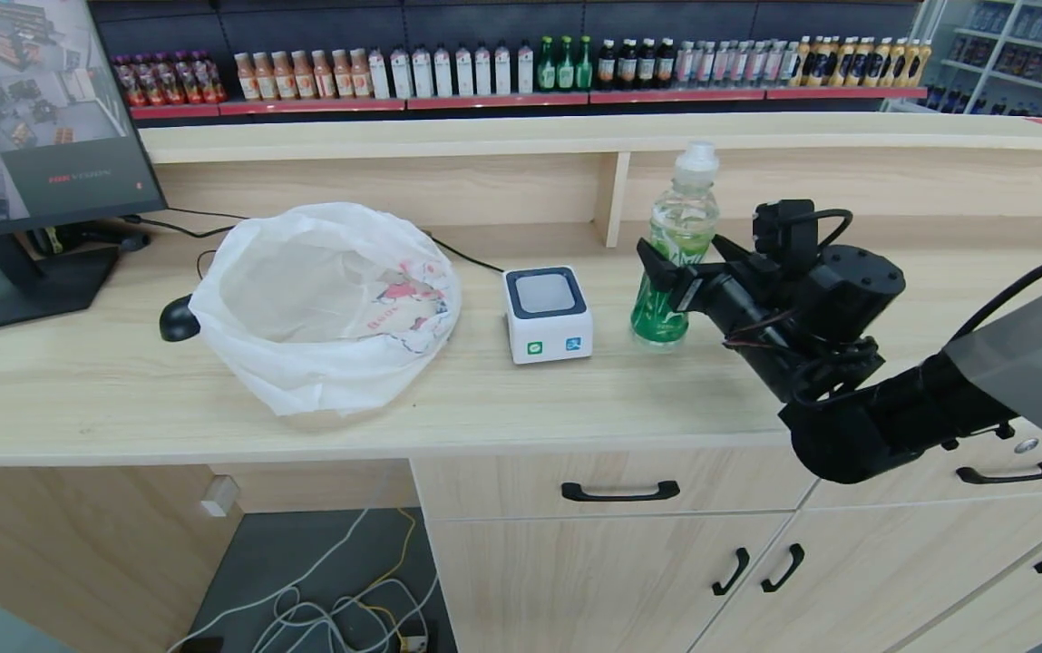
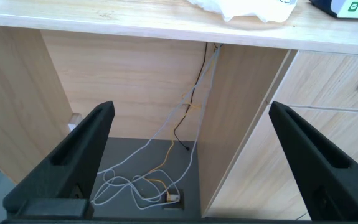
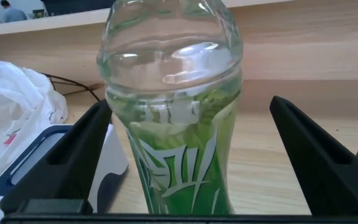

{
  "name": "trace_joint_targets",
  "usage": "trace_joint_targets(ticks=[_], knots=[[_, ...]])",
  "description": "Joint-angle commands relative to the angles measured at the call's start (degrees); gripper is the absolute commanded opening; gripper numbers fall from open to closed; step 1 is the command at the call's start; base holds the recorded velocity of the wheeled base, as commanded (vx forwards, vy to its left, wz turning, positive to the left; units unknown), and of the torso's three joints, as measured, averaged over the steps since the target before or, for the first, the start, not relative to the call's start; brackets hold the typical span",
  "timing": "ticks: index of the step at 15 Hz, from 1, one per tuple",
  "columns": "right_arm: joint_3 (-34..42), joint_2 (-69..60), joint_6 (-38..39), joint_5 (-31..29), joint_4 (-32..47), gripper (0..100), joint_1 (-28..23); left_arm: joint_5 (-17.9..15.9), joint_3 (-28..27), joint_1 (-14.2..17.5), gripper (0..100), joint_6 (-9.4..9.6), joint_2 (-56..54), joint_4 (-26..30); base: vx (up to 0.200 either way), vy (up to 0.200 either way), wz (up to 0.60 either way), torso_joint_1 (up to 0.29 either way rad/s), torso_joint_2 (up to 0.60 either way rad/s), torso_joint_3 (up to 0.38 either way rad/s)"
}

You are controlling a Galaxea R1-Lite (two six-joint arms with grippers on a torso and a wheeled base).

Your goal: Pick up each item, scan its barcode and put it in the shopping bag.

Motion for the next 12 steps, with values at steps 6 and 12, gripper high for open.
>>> trace_joint_targets(ticks=[6,12], knots=[[-3.2,2.1,0.1,0.4,0.9,100,-2.4,0.0,0.0,0.0,100,-0.02,0.0,0.0,0.0,0.0,0.0,0.0,0.0,0.0],[-4.4,0.9,0.1,0.4,4.2,100,-1.7,0.0,0.0,0.0,100,-0.11,0.0,0.0,0.0,0.0,0.0,0.0,0.0,0.0]])
